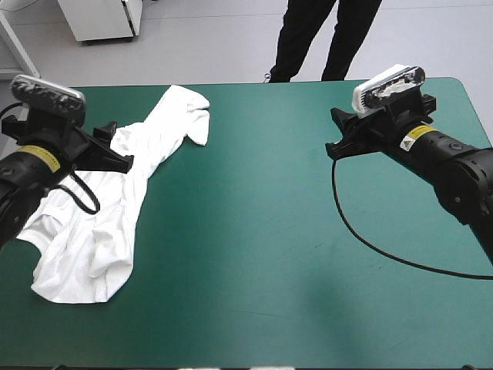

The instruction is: Fold the cloth

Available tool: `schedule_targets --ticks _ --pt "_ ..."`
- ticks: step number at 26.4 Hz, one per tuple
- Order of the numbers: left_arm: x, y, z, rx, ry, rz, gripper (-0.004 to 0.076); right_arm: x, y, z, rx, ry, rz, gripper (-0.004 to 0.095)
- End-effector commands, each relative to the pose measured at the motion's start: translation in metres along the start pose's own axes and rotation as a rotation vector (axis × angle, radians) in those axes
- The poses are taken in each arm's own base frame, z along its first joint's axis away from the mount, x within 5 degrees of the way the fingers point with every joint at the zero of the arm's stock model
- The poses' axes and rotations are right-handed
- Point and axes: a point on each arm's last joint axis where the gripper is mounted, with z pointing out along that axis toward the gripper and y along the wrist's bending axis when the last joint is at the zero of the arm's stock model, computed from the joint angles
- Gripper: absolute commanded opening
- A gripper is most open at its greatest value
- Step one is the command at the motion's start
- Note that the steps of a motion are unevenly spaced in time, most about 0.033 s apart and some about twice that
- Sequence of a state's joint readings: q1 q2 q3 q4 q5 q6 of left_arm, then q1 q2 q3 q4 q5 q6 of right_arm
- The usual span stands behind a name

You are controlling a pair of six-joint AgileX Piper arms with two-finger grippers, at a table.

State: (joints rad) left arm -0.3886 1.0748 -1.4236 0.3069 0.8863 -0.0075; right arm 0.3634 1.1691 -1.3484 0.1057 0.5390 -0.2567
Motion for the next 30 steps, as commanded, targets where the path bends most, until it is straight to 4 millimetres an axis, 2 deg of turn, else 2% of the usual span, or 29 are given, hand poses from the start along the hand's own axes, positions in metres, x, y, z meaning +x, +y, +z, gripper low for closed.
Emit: schedule_targets --ticks 1,3,6,10,14,18,22,23,24,26,30 --pt "-0.01 0.008 0.025 -0.114 0.176 0.092 0.0364 -0.02 -0.013 -0.003 0.077 -0.025 -0.036 0.0508" --pt "-0.018 0.008 0.046 -0.137 0.249 0.14 0.0364 -0.029 -0.016 0.002 0.091 0.015 -0.052 0.0508" --pt "-0.03 0.015 0.073 -0.172 0.249 0.12 0.0364 -0.038 -0.021 0.01 0.109 0.069 -0.068 0.0508" --pt "-0.024 0.038 0.106 -0.197 0.33 0.027 0.0364 -0.043 -0.024 0.017 0.122 0.071 -0.081 0.0507" --pt "0.003 0.08 0.136 -0.172 0.39 -0.156 0.0364 -0.043 -0.023 0.018 0.115 0.073 -0.074 0.0507" --pt "0.033 0.111 0.169 -0.082 0.445 -0.307 0.0364 -0.043 -0.023 0.02 0.114 0.072 -0.072 0.0477" --pt "0.062 0.113 0.21 -0.023 0.548 -0.318 0.0364 -0.039 -0.023 0.025 0.108 0.092 -0.07 0.0411" --pt "0.069 0.11 0.221 -0.002 0.567 -0.317 0.0365 -0.037 -0.023 0.029 0.104 0.104 -0.068 0.0404" --pt "0.08 0.105 0.24 0.066 0.588 -0.314 0.0377 -0.033 -0.022 0.034 0.097 0.12 -0.064 0.0399" --pt "0.097 0.102 0.262 0.097 0.627 -0.332 0.0386 -0.029 -0.022 0.04 0.092 0.148 -0.063 0.0399" --pt "0.122 0.097 0.289 0.127 0.692 -0.328 0.039 -0.025 -0.021 0.048 0.082 0.158 -0.053 0.0399"
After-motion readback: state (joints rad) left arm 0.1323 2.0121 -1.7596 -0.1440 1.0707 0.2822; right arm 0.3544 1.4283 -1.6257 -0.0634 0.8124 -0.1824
